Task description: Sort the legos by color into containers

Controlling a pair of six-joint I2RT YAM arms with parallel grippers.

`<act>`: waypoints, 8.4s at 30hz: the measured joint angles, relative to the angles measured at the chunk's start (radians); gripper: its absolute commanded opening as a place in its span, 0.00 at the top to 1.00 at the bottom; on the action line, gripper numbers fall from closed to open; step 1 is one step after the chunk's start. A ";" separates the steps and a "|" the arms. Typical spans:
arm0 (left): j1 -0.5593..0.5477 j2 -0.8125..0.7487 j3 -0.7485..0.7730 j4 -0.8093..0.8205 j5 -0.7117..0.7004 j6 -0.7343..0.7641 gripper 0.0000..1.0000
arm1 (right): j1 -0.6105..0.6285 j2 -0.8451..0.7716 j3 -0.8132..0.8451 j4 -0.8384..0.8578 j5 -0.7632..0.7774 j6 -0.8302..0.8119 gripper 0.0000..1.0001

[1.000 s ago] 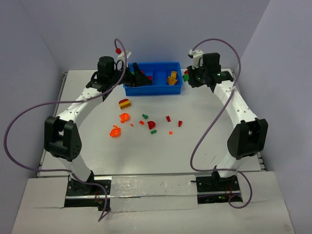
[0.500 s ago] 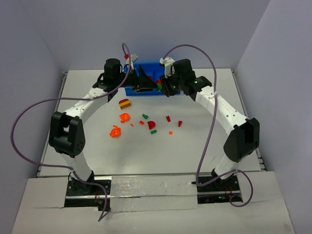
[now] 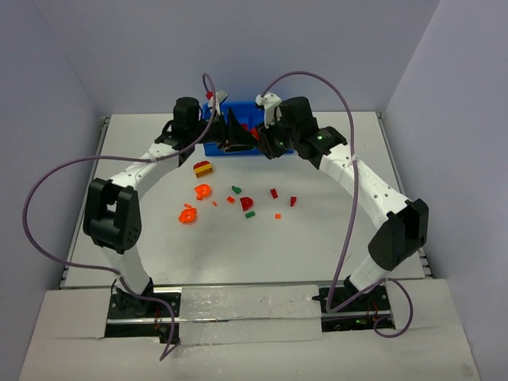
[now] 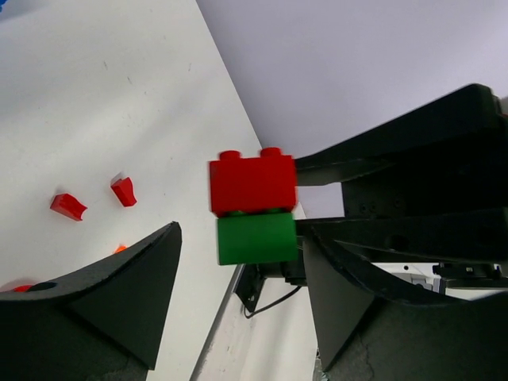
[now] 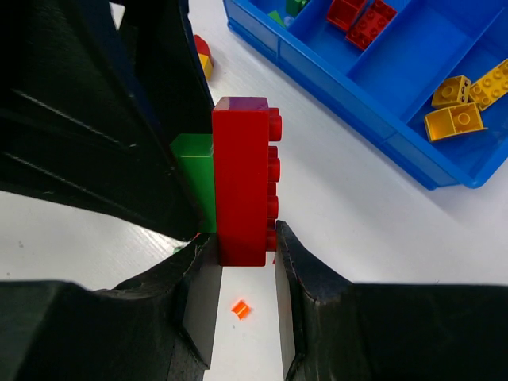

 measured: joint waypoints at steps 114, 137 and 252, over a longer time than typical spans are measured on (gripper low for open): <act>0.216 0.528 0.600 -0.194 -0.608 0.604 0.83 | -0.366 0.034 -0.164 0.407 0.049 0.232 0.00; 0.198 0.608 0.715 -0.197 -0.616 0.640 0.24 | -0.366 0.052 -0.189 0.402 0.016 0.270 0.00; -0.018 -0.325 -0.234 -0.223 -0.417 1.159 1.00 | -0.260 -0.109 -0.363 0.337 -0.388 0.459 0.00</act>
